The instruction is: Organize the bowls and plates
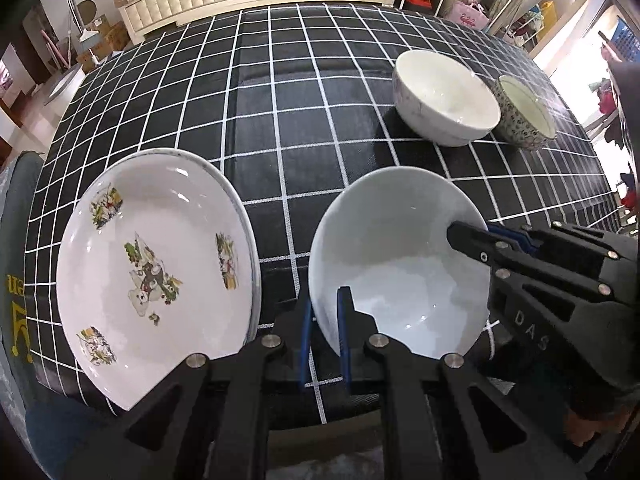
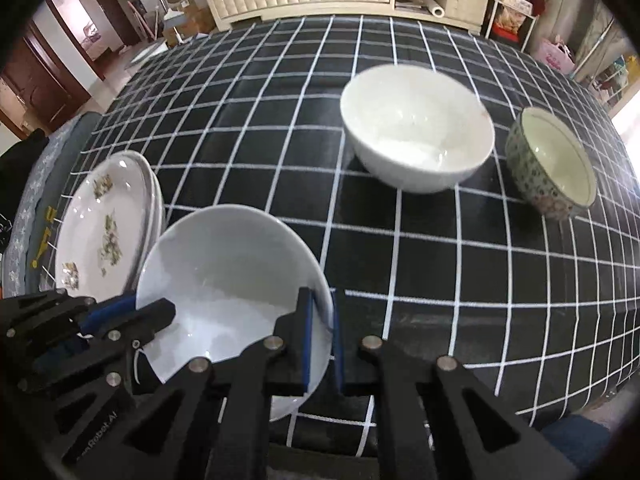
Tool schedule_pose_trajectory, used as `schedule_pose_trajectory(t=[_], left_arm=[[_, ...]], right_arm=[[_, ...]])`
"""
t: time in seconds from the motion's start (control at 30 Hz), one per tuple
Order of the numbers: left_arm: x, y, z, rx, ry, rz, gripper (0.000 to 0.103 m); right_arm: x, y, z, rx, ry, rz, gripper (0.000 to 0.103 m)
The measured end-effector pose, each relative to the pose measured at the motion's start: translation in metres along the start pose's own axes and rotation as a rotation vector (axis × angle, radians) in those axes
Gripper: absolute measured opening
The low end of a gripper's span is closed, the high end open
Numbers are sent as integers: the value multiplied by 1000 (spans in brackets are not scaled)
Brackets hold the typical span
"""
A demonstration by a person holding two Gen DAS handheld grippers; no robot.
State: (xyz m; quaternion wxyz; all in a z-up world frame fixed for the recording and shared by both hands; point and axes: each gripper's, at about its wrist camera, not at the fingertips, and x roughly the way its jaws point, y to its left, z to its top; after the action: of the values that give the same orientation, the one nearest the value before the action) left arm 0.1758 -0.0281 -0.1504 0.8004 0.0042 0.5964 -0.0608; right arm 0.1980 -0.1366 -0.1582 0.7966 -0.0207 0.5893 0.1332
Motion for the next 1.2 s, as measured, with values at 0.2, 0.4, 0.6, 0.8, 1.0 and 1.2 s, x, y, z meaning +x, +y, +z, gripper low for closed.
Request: schedule_pose_trajectory(t=[0.2, 0.4, 0.6, 0.8, 1.0, 1.2], left_arm=[[7, 3, 2, -4, -1, -16, 10], [11, 5, 3, 6, -13, -13, 10], [-4, 7, 4, 1, -69, -1, 20], [-19, 8, 7, 6, -112, 13, 26], [-41, 2, 14, 18, -156, 6, 35], [-63, -11, 26, 62, -196, -5, 35]], right_arm=[[9, -2, 0, 15, 7, 21, 12], [4, -3, -1, 7, -18, 25, 13], [1, -8, -2, 5, -20, 5, 27], [-19, -13, -3, -6, -91, -74, 61], [-46, -19, 1, -2, -144, -63, 70], [-76, -25, 9, 8, -209, -63, 70]])
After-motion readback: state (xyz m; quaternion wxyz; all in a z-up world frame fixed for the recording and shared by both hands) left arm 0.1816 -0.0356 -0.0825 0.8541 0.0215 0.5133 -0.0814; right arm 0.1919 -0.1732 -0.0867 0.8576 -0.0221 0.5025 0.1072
